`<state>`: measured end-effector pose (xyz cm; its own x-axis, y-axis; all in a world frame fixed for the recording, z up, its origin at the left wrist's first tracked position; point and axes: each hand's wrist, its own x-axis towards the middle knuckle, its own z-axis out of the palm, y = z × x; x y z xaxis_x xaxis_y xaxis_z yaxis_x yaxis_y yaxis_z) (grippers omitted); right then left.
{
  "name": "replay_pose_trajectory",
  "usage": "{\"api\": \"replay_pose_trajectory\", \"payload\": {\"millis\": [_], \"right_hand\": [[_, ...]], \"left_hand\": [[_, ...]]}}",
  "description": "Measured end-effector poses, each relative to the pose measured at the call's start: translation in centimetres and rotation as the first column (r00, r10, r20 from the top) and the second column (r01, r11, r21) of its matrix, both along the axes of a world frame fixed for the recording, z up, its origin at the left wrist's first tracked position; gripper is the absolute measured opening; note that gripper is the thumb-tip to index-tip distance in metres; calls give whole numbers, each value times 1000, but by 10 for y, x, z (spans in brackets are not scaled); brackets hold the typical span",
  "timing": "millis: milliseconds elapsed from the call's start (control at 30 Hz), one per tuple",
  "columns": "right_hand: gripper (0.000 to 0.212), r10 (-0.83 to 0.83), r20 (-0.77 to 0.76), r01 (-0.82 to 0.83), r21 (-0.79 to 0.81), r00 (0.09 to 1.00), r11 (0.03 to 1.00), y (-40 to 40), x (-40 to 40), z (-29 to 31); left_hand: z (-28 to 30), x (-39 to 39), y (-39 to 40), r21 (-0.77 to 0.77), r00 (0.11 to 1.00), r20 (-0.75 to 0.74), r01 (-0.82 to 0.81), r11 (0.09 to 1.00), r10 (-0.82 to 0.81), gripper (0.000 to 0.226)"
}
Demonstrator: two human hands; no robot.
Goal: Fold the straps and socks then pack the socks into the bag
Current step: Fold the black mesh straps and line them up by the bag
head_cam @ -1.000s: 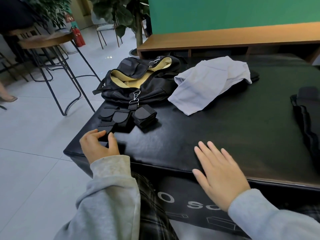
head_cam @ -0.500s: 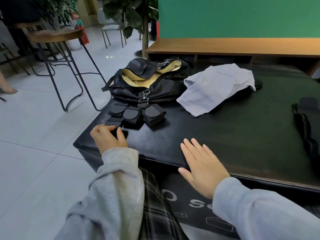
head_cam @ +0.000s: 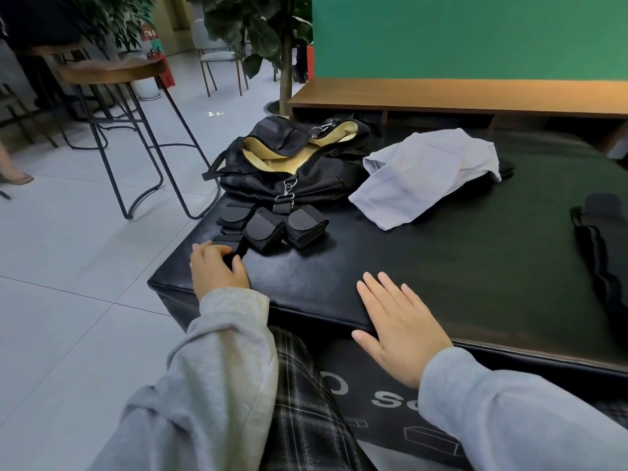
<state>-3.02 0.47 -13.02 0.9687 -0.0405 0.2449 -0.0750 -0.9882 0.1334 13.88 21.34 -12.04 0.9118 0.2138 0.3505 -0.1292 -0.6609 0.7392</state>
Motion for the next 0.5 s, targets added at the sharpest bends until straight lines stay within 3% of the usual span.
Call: {"api": "replay_pose_trajectory", "payload": {"millis": [67, 233, 367, 500], "right_hand": [[67, -2, 4, 2, 4, 1000, 1000, 0, 0, 0], [68, 1, 13, -1, 6, 1000, 1000, 0, 0, -1], [68, 11, 20, -11, 11, 1000, 1000, 0, 0, -1], [69, 16, 12, -17, 23, 1000, 1000, 0, -1, 0]], "left_hand": [[-1, -3, 0, 44, 998, 53, 35, 998, -37, 20], [1, -10, -12, 369, 968, 146, 138, 919, -204, 23], [13, -4, -21, 560, 958, 106, 165, 812, -268, 47], [22, 13, -28, 683, 955, -61, 252, 686, -291, 52]]}}
